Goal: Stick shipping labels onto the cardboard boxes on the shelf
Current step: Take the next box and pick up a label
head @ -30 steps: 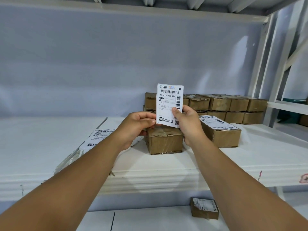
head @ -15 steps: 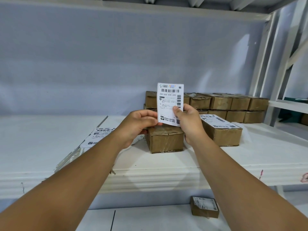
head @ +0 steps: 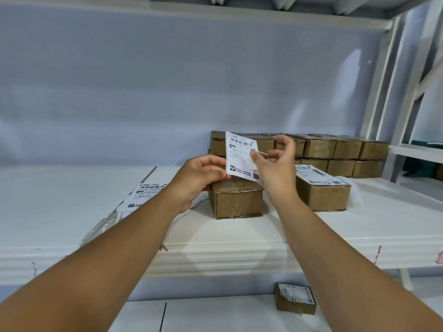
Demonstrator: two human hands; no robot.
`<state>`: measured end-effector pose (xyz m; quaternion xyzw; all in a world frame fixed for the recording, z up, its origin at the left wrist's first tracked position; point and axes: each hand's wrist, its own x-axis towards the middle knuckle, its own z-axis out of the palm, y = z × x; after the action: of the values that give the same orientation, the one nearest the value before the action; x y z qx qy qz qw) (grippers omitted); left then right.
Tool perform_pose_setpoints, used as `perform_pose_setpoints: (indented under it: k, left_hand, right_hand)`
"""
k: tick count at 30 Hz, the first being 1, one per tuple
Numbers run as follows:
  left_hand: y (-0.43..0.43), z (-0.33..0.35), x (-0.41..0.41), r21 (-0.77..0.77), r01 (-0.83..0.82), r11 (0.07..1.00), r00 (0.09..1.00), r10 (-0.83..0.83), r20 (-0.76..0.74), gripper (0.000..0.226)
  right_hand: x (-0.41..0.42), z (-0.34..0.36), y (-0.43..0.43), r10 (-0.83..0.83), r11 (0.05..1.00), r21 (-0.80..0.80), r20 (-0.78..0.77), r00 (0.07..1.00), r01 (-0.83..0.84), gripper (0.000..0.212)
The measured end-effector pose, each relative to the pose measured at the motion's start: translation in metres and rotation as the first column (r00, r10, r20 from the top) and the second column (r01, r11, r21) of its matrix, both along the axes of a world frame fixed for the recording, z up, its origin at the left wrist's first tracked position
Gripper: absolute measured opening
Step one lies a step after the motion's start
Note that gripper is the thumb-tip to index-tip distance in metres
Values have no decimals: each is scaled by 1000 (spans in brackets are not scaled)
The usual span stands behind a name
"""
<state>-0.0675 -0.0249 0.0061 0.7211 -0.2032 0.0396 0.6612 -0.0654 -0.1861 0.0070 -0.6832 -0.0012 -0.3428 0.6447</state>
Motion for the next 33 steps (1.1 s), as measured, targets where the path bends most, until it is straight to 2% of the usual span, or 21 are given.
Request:
perform_pose_setpoints:
  k: [2,4,7,11,16,20,29,33]
  left_hand:
    - [0,0,0,-19,-32,999,999,32,17,21]
    - [1,1,0,-32,-116,993,991,117,62,29]
    - [3,1,1,-76,-200,977,967,209,147,42]
    - [1,-1,0,-26,-184,983,950,184,252,51]
    - [1,-3,-4,100,-218,971,902,161,401,53]
    - [-3,-6,-5,225,-351,909,807,171,564,49]
    - [-3,-6,-6,228,-369,901,804,187,564,44]
    - [-2,-5,-3,235,-403,885,809,223,544,29]
  right_hand:
    - [-4,0,0,-92,985,-136,92,992,104,24]
    - [-9,-1,2,-68,936,-333,138,988,111,4]
    - [-14,-5,9,40,842,-540,98,994,19,5]
    - [-9,-10,11,78,760,-648,12,997,-51,2]
    - [-15,-7,12,132,763,-640,11,991,-95,8]
    - [-15,-6,11,145,791,-603,21,989,-103,8]
    - [-12,-6,10,51,788,-614,20,999,-28,16]
    - [-8,-4,5,-17,899,-438,39,999,32,17]
